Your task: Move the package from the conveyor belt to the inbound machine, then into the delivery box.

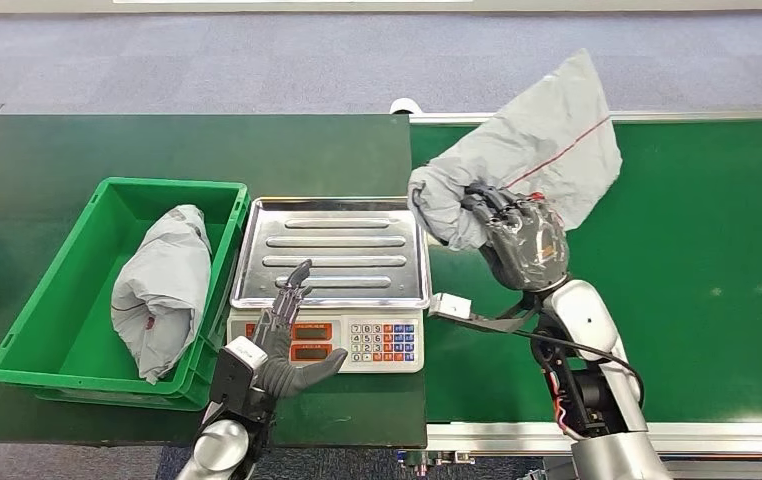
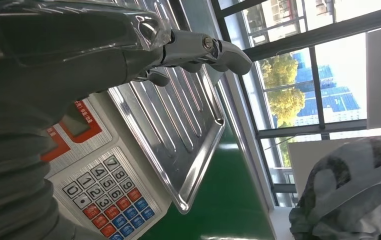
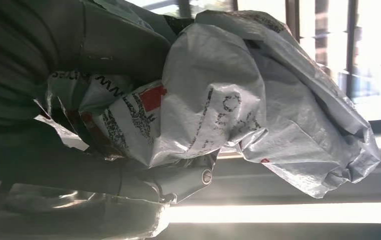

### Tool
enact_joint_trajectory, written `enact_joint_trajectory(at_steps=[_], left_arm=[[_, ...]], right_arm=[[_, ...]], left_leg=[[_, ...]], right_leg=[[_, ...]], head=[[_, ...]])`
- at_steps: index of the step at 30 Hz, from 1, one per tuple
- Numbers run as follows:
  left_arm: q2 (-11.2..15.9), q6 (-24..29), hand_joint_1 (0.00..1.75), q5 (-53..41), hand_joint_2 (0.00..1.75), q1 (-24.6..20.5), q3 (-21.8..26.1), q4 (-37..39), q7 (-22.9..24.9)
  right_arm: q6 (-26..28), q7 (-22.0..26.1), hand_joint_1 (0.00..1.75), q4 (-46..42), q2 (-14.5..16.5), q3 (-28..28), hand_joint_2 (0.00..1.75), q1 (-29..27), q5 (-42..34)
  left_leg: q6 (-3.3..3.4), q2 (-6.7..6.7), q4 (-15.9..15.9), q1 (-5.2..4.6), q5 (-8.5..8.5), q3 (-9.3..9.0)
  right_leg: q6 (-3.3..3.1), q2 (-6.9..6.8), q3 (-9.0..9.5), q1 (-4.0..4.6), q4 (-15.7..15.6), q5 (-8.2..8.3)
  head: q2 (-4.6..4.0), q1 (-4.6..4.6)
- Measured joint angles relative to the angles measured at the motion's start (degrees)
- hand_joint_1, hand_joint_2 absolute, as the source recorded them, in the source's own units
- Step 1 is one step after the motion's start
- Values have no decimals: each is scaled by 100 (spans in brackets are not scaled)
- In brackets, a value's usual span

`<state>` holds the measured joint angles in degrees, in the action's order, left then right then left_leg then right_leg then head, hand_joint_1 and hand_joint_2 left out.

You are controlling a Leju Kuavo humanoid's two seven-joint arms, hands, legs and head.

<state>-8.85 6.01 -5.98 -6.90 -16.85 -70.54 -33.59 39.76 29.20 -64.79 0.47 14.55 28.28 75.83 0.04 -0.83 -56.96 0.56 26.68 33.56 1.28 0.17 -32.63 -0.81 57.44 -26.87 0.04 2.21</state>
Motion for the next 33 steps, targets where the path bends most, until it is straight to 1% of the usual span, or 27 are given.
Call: enact_joint_trajectory(at_steps=[2,5,6,7,8,10,11,12,13,15,18,20,24,25,26,28,29,30,33], left_arm=[[-8,-16,0,-3,175,-16,2,20,0],[-9,-21,0,-4,175,-19,2,24,0],[-15,-33,0,-10,175,-25,2,34,-1],[-26,-57,0,-27,175,-44,2,59,-12],[-38,-89,0,-45,175,-66,2,95,-28],[-60,-146,0,-76,175,-111,1,172,-62],[-66,-161,0,-79,175,-122,-1,197,-70],[-73,-168,0,-80,175,-129,-1,217,-72],[-79,-174,0,-83,175,-133,-2,235,-74],[-90,-180,0,-87,175,-137,-2,270,-74],[-103,-180,0,-89,175,-140,-1,306,-74],[-114,-168,0,-89,175,-153,0,314,-74],[-129,-129,0,-84,175,-177,5,319,-75],[-132,-124,0,-81,175,-179,7,319,-75],[-134,-116,0,-77,175,-181,9,321,-77],[-136,-87,0,-67,175,-185,15,327,-84],[-138,-48,0,-66,175,-188,19,331,-92],[-143,33,0,-89,175,-191,22,334,-107],[-170,509,0,-250,175,-209,33,337,-167]], right_arm=[[0,-77,175,-99,13,228,175,2,-62],[0,-100,175,-118,14,277,175,2,-77],[-22,-157,175,-140,5,419,175,9,-112],[-226,-217,175,-177,-24,749,175,19,-241],[-620,-255,175,-211,-72,1170,175,40,-452],[-1602,-267,175,-232,-179,1956,175,105,-913],[-2003,-244,175,-191,-215,2136,175,156,-1057],[-2267,-244,175,-127,-236,2250,175,214,-1129],[-2502,-248,175,-44,-252,2355,175,278,-1183],[-2807,-254,175,135,-273,2528,175,398,-1250],[-3016,-232,175,400,-283,2744,175,562,-1325],[-3056,-170,175,567,-290,2895,175,656,-1358],[-2913,-53,175,814,-303,3165,175,805,-1436],[-2852,-39,170,859,-307,3221,175,840,-1453],[-2789,-28,134,896,-310,3268,175,868,-1470],[-2655,-9,46,950,-314,3350,175,904,-1503],[-2584,5,7,968,-316,3387,175,913,-1530],[-2520,30,0,979,-319,3419,175,916,-1572],[-2500,217,0,991,-316,3467,175,889,-1944]], left_leg=[[0,-1,0,0,0,1],[0,-1,0,0,0,1],[0,1,0,0,0,1],[0,2,0,0,1,1],[0,3,0,-1,1,2],[1,5,0,-1,1,2],[1,7,0,-1,1,2],[0,8,0,-1,1,2],[0,8,0,-1,1,2],[0,7,0,-1,1,2],[0,8,0,-1,1,2],[0,8,0,-1,1,2],[0,9,0,-1,1,3],[0,9,0,-1,1,3],[0,9,0,-1,1,3],[0,9,0,-1,1,3],[0,9,0,-1,1,3],[0,9,0,-1,1,3],[0,9,0,-1,1,3]], right_leg=[[0,0,0,0,0,0],[0,0,0,0,0,0],[0,0,-1,-1,0,0],[0,1,-2,-1,0,0],[0,2,-3,-2,0,0],[0,4,-5,-2,-1,0],[0,4,-5,-2,-1,0],[0,5,-5,-2,-1,0],[0,5,-6,-2,-1,1],[0,5,-6,-2,0,1],[0,6,-6,-2,0,1],[0,6,-6,-2,0,1],[0,7,-8,-2,0,1],[0,7,-8,-2,0,1],[0,7,-8,-2,0,1],[0,7,-8,-1,0,1],[0,7,-8,-1,0,1],[0,7,-8,-1,0,1],[0,7,-8,-1,0,1]], head=[[0,0],[0,0],[0,-1],[0,-1],[0,-2],[0,-1],[0,-1],[0,-1],[0,-1],[0,-1],[0,-1],[0,-1],[-1,-1],[-1,-1],[0,-1],[0,-1],[0,-1],[0,-1],[-1,-1]])
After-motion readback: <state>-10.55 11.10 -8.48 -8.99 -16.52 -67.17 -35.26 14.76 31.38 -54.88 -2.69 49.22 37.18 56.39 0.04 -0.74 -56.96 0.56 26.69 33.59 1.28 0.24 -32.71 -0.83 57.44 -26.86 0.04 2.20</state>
